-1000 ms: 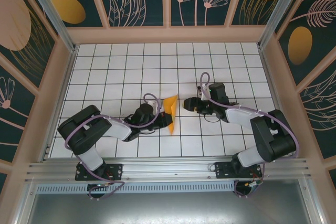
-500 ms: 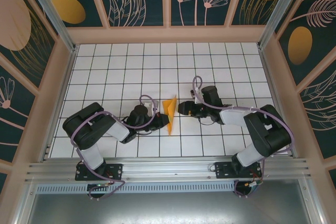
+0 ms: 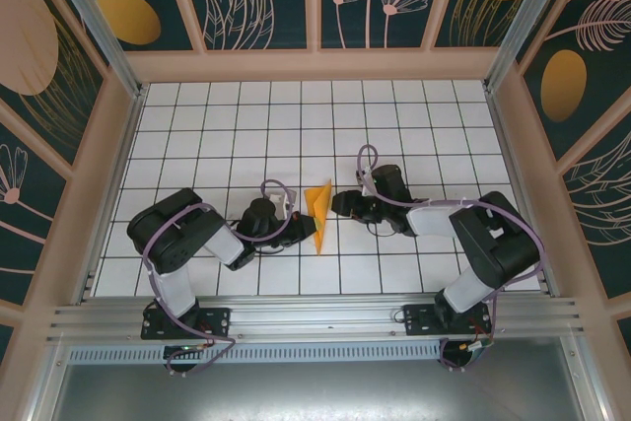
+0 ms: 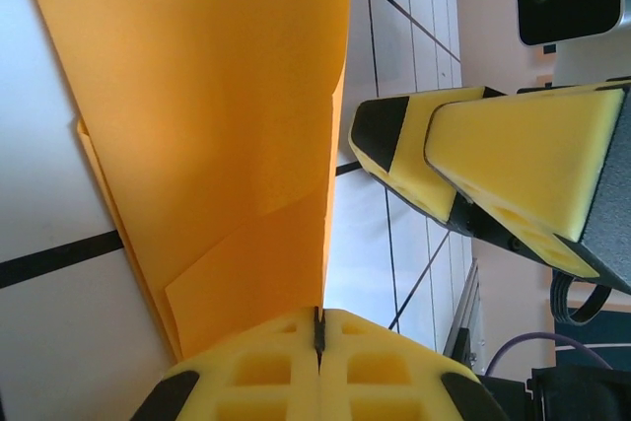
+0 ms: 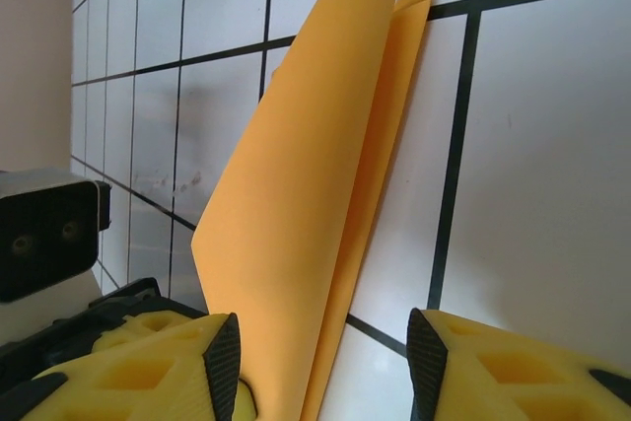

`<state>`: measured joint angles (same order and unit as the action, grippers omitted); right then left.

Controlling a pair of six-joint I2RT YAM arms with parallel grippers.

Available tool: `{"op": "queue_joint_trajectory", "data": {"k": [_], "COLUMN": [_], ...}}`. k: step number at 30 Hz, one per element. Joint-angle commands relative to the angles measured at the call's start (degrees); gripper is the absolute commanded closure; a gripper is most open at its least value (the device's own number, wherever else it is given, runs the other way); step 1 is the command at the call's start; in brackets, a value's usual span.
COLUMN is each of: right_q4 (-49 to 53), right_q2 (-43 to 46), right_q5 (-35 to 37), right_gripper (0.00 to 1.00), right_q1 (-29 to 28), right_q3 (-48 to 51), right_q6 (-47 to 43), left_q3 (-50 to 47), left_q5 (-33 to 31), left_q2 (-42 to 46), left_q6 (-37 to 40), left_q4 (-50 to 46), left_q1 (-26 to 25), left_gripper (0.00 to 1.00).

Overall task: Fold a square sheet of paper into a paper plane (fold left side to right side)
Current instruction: Fold the wing for the fifth time at the center of the table.

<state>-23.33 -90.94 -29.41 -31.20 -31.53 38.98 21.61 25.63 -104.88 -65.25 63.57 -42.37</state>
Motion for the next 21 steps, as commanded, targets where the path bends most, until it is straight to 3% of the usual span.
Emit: {"op": "queue_joint_trajectory", "data": {"k": [1, 21], "right_q4": [-2.28, 0.71], "right_q2": [-0.98, -8.41], "right_q5": [2.64, 5.40], "right_gripper": [0.51, 0.58], "right_q1": [-1.37, -4.47], "right_q3": [-0.67, -7.87], "right_q6": [1.94, 4.59], "left_q3": [-0.78, -0.25], "left_q5": [1.05, 0.43], "left_q2": [-0.99, -0.50], "left_q6": [-0.64, 0.75], "left_q4": [2.97, -0.06], "left_q1": [0.42, 0.51], "left_gripper": [0.94, 0.92]}}
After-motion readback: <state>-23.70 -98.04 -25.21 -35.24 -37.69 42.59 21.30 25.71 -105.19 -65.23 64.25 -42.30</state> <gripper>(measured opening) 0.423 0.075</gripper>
